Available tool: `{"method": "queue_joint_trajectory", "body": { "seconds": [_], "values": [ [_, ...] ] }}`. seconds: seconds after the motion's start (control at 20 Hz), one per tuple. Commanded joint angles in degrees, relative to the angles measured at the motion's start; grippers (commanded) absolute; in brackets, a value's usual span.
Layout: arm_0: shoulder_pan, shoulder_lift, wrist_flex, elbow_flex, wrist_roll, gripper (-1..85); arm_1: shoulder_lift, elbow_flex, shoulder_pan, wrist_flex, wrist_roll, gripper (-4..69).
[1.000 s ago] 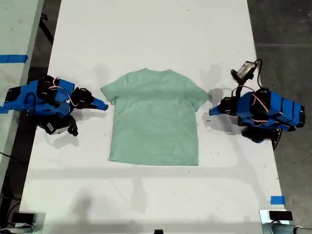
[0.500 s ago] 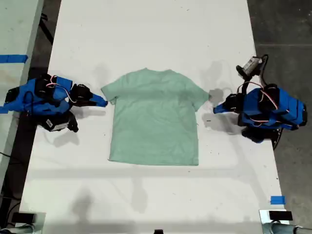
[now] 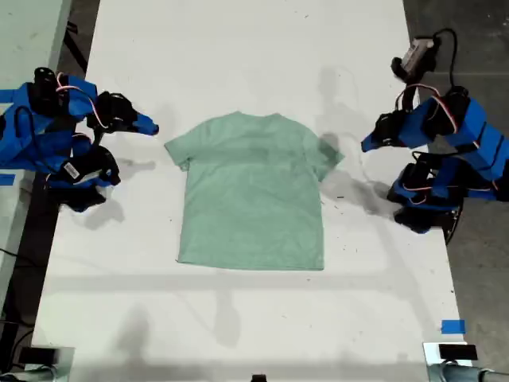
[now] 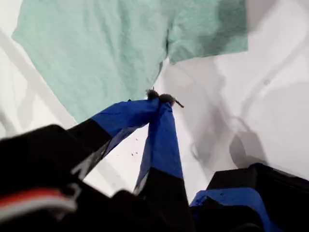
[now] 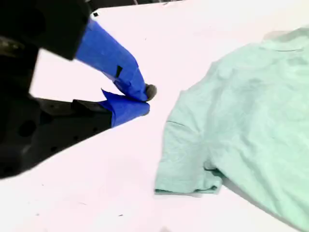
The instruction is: Fold tshirt
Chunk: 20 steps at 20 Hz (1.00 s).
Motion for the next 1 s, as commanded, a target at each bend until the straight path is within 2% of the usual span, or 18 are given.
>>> {"method": "queue_joint_trajectory", "body": {
  "seconds": [0.0,0.15,0.3,0.45,0.55,0.65,0.75,0.95],
  "values": [
    [-5.8,-10.0,4.2,-12.1,7.1,0.1,-7.4,-10.3,3.2,1.9,-4.1,0.2],
    [-9.1,-20.7,6.7,-21.4,12.0,0.1,-15.4,-16.3,4.0,2.3,-6.1,0.2],
    [-10.0,-26.3,6.9,-25.8,14.2,0.1,-19.5,-20.1,4.7,2.4,-7.4,0.2],
    [-10.6,-27.4,6.9,-25.8,15.0,1.0,-22.0,-21.4,4.8,3.0,-12.1,1.6],
    [-10.7,-27.4,7.2,-25.8,15.3,1.7,-22.7,-21.5,4.3,3.0,-13.1,14.0],
    [-10.8,-27.2,7.3,-25.7,15.4,6.0,-23.2,-20.7,4.3,2.5,-14.7,28.5],
    [-10.7,-26.9,7.3,-25.6,15.4,9.5,-22.2,-15.3,5.7,-0.6,-17.1,30.9],
    [-10.4,-26.9,7.3,-24.9,15.4,11.1,-21.1,1.4,10.9,-13.2,-21.4,31.7]
  ]
}}
